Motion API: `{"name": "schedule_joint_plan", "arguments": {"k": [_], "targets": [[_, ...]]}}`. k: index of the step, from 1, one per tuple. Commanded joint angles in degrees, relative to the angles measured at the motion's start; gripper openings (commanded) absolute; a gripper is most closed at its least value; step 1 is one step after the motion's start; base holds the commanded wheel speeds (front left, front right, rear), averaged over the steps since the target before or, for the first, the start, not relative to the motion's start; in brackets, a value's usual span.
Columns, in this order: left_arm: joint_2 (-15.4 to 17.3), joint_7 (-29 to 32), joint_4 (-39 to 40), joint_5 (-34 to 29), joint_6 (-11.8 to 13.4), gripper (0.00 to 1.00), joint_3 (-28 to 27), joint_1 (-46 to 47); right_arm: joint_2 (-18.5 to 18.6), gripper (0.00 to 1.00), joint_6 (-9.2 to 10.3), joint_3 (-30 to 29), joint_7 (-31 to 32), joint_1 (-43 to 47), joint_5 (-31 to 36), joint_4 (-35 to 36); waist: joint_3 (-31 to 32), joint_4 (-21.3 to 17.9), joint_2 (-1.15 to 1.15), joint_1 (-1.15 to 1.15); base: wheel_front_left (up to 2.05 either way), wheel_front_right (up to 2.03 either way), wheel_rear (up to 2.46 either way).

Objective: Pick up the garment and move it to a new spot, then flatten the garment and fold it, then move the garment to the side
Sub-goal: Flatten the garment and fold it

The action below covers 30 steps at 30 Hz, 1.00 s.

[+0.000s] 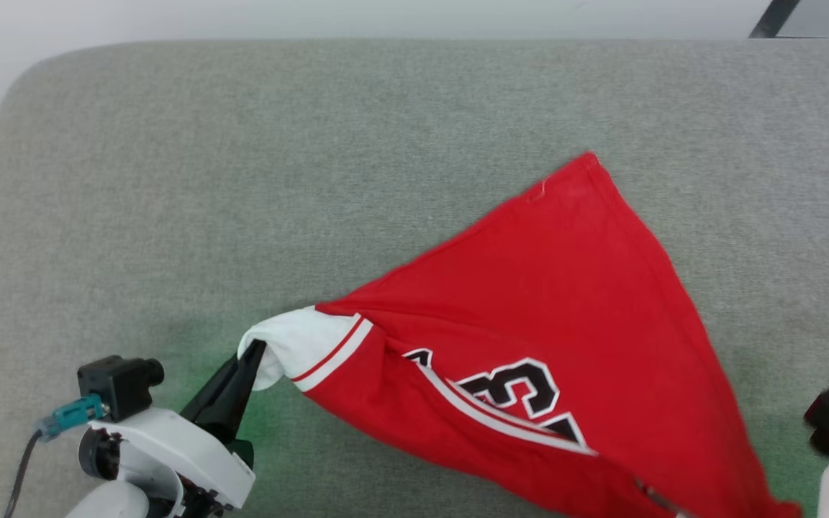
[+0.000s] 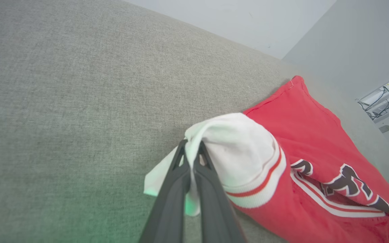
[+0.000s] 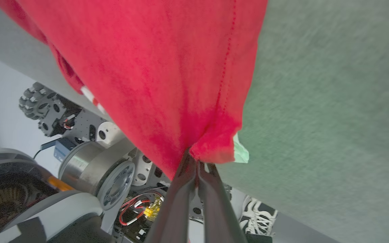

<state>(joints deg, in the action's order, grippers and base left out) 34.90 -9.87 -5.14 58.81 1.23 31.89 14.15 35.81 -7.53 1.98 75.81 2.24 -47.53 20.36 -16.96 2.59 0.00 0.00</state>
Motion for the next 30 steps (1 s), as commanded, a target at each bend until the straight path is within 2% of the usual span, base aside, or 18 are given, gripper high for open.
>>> {"name": "schedule_joint_plan", "arguments": {"k": [1, 7, 8, 9, 10, 17, 20, 26, 30], "targets": [[0.39, -0.38, 0.23, 0.26, 0.34, 0.0, -0.29, -0.58, -1.58, 0.0, 0.06, -0.45, 0.55, 2.33, 0.71, 1.72, 0.29, -0.66, 0.0, 0.0, 0.0, 0.0, 0.0], [0.82, -0.26, 0.68, 0.43, 0.69, 0.0, -0.25, -1.36, -5.54, 0.0, 0.06, -0.11, 0.97, 6.11, 2.05, 5.17, 0.61, -1.44, 0.0, 0.0, 0.0, 0.0, 0.0], [0.83, -0.2, 0.72, 0.41, 0.73, 0.0, -0.18, -1.39, -5.79, 0.22, 0.06, -0.34, 0.33, 5.7, 2.82, 5.57, 0.66, -1.52, 0.0, 0.0, 0.0, 0.0, 0.0], [0.84, -0.15, 0.73, 0.36, 0.78, 0.0, -0.12, -1.36, -6.16, 0.91, 0.06, -0.74, -0.51, 5.07, 3.44, 5.76, 0.71, -1.58, 0.0, 0.0, 0.0, 0.0, 0.0], [0.82, -0.12, 0.8, 0.3, 0.79, 0.0, -0.05, -1.26, -6.06, 1.0, 0.06, -0.98, -1.52, 4.23, 3.99, 6.2, 0.78, -1.6, 0.0, 0.0, 0.0, 0.0, 0.0], [0.38, 0.39, 1.32, -0.33, 0.49, 0.0, 0.57, -0.07, -2.26, 1.0, 0.06, -6.11, -7.12, -5.31, 6.58, 8.33, 0.49, -0.39, 0.0, 0.0, 0.0, 0.0, 0.0], [-0.02, 0.42, 1.53, -0.59, 0.28, 0.0, 0.88, 0.72, 0.1, 1.0, 0.06, -6.01, -8.72, -12.38, 7.04, 7.44, -0.34, 0.51, 0.0, 0.0, 0.0, 0.0, 0.0], [-1.46, 0.19, 0.91, -1.02, -0.65, 0.0, 1.69, 2.48, 1.55, 1.0, 0.06, 1.97, -15.6, -29.0, 10.84, -2.3, -3.16, 2.85, 0.0, 0.0, 0.0, 0.0, 0.0], [-2.74, -0.04, -0.31, -1.5, -1.63, 0.0, 2.38, 4.33, -0.18, 1.0, 0.06, 8.62, -20.18, -37.53, 12.51, -11.89, -5.18, 4.96, 0.0, 0.0, 0.0, 0.0, 0.0]]}}
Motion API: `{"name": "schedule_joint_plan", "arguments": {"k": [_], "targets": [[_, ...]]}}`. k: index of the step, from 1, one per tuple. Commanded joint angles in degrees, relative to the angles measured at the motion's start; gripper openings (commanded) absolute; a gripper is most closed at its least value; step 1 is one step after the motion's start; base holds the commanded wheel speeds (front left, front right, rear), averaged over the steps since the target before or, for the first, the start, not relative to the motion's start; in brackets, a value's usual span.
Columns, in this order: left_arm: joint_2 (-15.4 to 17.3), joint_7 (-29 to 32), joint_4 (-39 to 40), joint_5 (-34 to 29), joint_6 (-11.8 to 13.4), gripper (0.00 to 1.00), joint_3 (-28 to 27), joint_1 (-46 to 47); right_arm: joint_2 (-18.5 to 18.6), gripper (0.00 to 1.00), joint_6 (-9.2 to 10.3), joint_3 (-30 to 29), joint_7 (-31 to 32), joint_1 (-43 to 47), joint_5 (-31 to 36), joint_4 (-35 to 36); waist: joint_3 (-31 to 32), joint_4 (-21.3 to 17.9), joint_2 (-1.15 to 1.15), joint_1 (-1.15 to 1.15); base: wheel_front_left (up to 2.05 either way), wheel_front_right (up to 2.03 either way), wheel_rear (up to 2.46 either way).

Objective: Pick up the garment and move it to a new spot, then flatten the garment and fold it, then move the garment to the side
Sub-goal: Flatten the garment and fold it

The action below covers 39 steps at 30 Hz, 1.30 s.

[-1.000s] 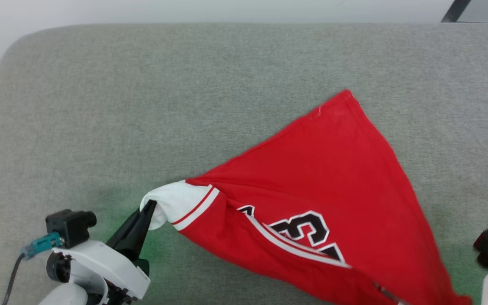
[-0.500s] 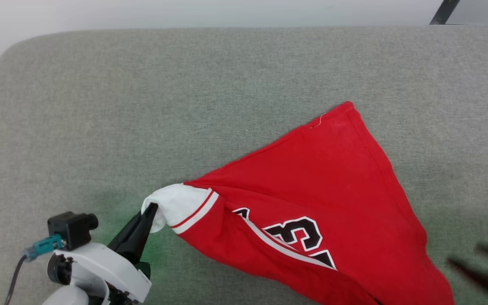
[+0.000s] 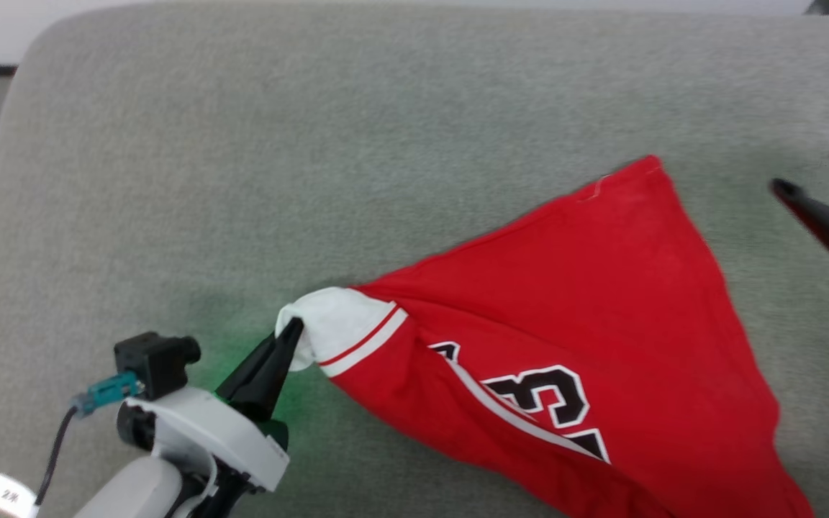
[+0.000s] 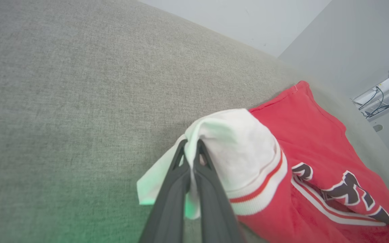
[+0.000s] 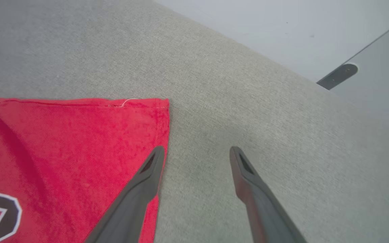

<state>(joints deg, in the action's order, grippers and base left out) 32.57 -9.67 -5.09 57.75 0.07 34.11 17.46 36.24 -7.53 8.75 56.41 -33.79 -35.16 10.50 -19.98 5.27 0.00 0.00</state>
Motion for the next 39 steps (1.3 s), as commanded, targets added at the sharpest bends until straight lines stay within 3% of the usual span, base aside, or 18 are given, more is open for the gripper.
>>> {"name": "schedule_joint_plan", "arguments": {"k": [1, 13, 19, 20, 21, 22, 23, 29, 39], "targets": [[-0.78, -0.29, -0.62, -0.54, -0.74, 0.0, 0.38, 1.5, -0.89, 1.0, 0.06, 3.31, -1.4, -3.13, 0.22, -4.39, -2.59, 2.84, 0.0, 0.0, 0.0, 0.0, 0.0], [-3.76, -1.2, -3.47, -2.1, -2.81, 0.0, 1.92, 5.44, -0.08, 1.0, 0.06, 22.49, -4.1, -13.55, -1.15, -22.1, -5.99, 6.83, 0.0, 0.0, 0.0, 0.0, 0.0], [-4.69, -1.66, -4.23, -2.32, -3.21, 0.0, 2.33, 6.1, 0.4, 1.0, 0.07, 27.28, -4.66, -14.36, -2.81, -26.64, -6.39, 7.65, 0.0, 0.0, 0.0, 0.0, 0.0], [-4.82, -1.82, -4.35, -2.37, -3.28, 0.0, 2.38, 6.13, 0.52, 0.65, 0.07, 28.02, -4.6, -14.5, -3.19, -27.13, -6.43, 7.75, 0.0, 0.0, 0.0, 0.0, 0.0], [-4.89, -1.91, -4.4, -2.36, -3.34, 0.0, 2.38, 6.13, 0.71, 0.46, 0.07, 28.62, -4.38, -14.57, -3.85, -27.51, -6.45, 7.8, 0.0, 0.0, 0.0, 0.0, 0.0], [-4.93, -1.95, -4.46, -2.33, -3.39, 0.0, 2.35, 6.09, 0.86, 0.08, 0.07, 28.99, -4.49, -14.7, -4.41, -27.79, -6.48, 7.81, 0.0, 0.0, 0.0, 0.0, 0.0], [-4.97, -2.0, -4.53, -2.32, -3.42, 0.0, 2.34, 6.05, 0.96, 0.0, 0.07, 28.9, -5.03, -14.95, -4.96, -28.1, -6.5, 7.8, 0.0, 0.0, 0.0, 0.0, 0.0], [-4.27, -2.94, -4.82, -2.9, -3.54, 0.0, 1.75, 6.49, -1.33, 0.0, 0.07, 26.14, -11.05, -17.62, -6.9, -29.85, -5.68, 7.21, 0.0, 0.0, 0.0, 0.0, 0.0], [-0.32, -0.86, -3.54, -4.98, -4.13, 0.0, 0.53, 12.54, -5.79, 0.0, 0.07, 13.1, -27.74, -23.77, -6.64, -37.73, -2.6, 5.07, 0.0, 0.0, 0.0, 0.0, 0.0]]}}
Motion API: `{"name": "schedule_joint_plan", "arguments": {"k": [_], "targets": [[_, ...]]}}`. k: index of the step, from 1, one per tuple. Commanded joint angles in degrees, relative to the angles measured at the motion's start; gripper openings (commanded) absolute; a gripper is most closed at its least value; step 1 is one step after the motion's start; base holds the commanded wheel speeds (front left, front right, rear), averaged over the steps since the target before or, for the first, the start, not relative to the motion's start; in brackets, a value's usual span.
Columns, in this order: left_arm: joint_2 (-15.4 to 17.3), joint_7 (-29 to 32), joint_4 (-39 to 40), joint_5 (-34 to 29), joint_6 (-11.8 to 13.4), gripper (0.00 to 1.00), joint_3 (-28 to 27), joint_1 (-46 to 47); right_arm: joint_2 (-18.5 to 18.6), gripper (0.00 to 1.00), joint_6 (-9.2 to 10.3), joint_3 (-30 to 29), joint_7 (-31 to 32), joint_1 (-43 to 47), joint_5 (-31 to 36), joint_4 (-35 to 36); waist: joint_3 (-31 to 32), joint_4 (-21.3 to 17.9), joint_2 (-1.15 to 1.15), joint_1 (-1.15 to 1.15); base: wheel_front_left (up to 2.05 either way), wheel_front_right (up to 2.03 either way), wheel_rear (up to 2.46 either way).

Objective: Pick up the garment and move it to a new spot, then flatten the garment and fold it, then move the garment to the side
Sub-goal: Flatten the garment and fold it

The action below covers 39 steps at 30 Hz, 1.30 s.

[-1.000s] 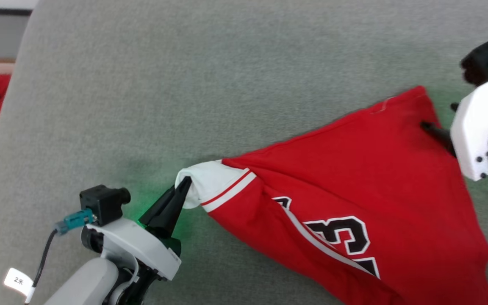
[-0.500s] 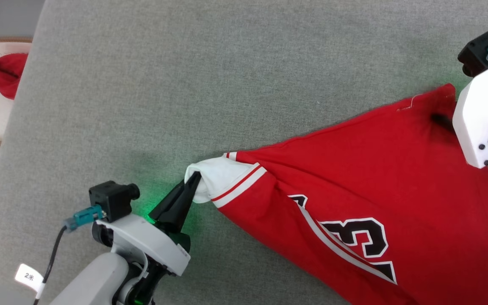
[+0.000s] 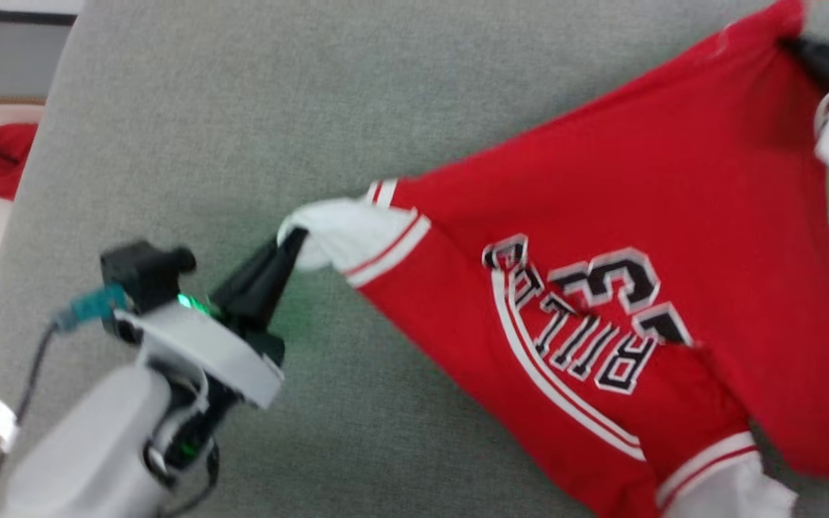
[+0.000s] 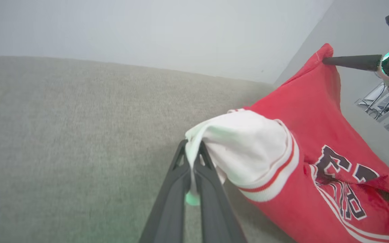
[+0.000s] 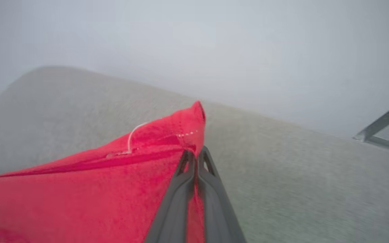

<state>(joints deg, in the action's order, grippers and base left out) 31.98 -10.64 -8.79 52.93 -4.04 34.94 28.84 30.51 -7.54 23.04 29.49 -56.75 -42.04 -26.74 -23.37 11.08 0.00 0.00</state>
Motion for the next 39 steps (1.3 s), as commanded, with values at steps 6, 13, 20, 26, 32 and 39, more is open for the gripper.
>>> {"name": "schedule_joint_plan", "arguments": {"k": [6, 13, 20, 26, 32, 39], "targets": [[2.44, 3.18, -1.04, -1.42, -1.2, 0.0, -1.79, 11.04, -1.98, 0.0, 0.13, -13.21, -7.3, -5.98, 1.43, -7.4, 1.28, -2.6, 0.0, 0.0, 0.0, 0.0, 0.0], [1.07, 8.59, -8.49, 2.86, -2.99, 0.0, -3.23, 29.44, -5.48, 0.0, 0.23, -25.16, -14.88, -15.76, 5.38, -15.42, -0.44, -5.16, 0.0, 0.0, 0.0, 0.0, 0.0], [-1.78, 8.46, -25.48, 1.74, -3.07, 0.0, -2.72, 51.23, -8.74, 0.0, 0.3, -33.08, -23.21, -28.8, 11.93, -23.24, -3.65, -7.6, 0.0, 0.0, 0.0, 0.0, 0.0], [-3.68, 1.92, -38.2, -0.39, -2.97, 0.0, -3.61, 67.47, -10.64, 0.0, 0.5, -37.66, -29.97, -39.29, 16.04, -28.58, -5.95, -9.83, 0.0, 0.0, 0.0, 0.0, 0.0], [-6.22, 1.78, -38.33, 3.22, -3.16, 0.0, 3.21, 69.36, -12.32, 0.0, 0.25, -34.06, -29.07, -40.59, 17.73, -32.25, -7.2, -10.09, 0.0, 0.0, 0.0, 0.0, 0.0], [-5.16, -1.51, -32.07, 12.07, -3.33, 0.0, 9.56, 58.85, -11.58, 0.0, 0.14, -26.31, -24.14, -31.58, 12.52, -29.89, -7.6, -9.15, 0.0, 0.0, 0.0, 0.0, 0.0]]}}
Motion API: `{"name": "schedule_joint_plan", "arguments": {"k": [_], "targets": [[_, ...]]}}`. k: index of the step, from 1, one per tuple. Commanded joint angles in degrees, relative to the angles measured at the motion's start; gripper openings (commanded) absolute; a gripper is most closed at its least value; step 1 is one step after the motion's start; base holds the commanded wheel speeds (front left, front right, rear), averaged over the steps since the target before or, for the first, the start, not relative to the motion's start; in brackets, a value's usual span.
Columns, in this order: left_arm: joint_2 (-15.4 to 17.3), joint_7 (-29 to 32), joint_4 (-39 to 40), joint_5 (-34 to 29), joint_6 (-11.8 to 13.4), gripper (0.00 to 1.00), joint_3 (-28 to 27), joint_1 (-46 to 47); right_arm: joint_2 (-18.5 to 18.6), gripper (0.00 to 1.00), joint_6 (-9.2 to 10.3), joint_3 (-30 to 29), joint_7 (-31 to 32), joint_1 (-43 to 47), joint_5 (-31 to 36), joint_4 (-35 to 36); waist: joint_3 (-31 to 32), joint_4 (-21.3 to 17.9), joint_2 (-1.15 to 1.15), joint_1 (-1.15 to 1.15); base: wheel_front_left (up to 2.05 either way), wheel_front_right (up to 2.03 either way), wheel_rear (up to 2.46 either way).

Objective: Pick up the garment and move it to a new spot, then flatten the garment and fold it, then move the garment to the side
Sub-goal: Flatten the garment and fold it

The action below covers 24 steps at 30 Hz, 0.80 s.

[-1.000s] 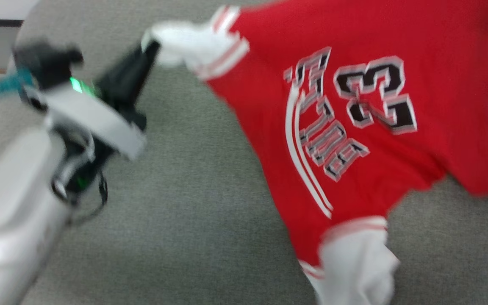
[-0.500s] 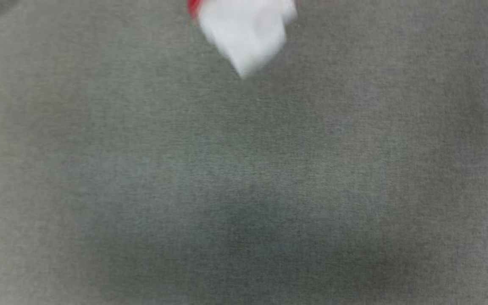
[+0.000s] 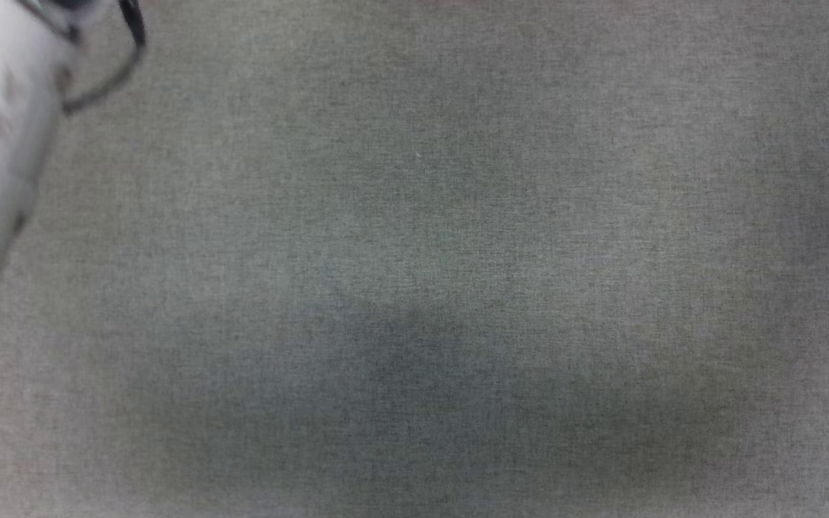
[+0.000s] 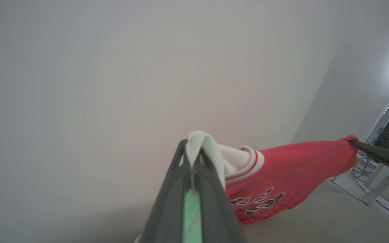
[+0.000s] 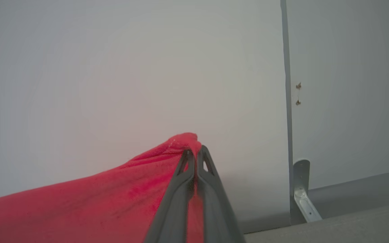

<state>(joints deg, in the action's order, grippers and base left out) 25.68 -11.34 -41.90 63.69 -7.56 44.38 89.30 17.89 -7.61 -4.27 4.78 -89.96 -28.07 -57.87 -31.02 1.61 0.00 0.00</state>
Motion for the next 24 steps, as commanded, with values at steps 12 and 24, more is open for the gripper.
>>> {"name": "schedule_joint_plan", "arguments": {"k": [12, 24], "targets": [[3.43, -3.85, 20.47, -0.38, 0.18, 0.0, -8.77, -30.14, 10.88, 0.0, 0.17, 12.04, 7.24, 31.45, -17.08, 27.15, 4.84, 1.55, 0.0, 0.0, 0.0, 0.0, 0.0], [5.09, -3.87, 35.81, -8.64, 0.18, 0.0, -12.84, -60.32, 14.06, 0.0, 0.16, 4.48, 14.72, 62.27, -19.6, 50.38, 11.53, 0.45, 0.0, 0.0, 0.0, 0.0, 0.0]]}}
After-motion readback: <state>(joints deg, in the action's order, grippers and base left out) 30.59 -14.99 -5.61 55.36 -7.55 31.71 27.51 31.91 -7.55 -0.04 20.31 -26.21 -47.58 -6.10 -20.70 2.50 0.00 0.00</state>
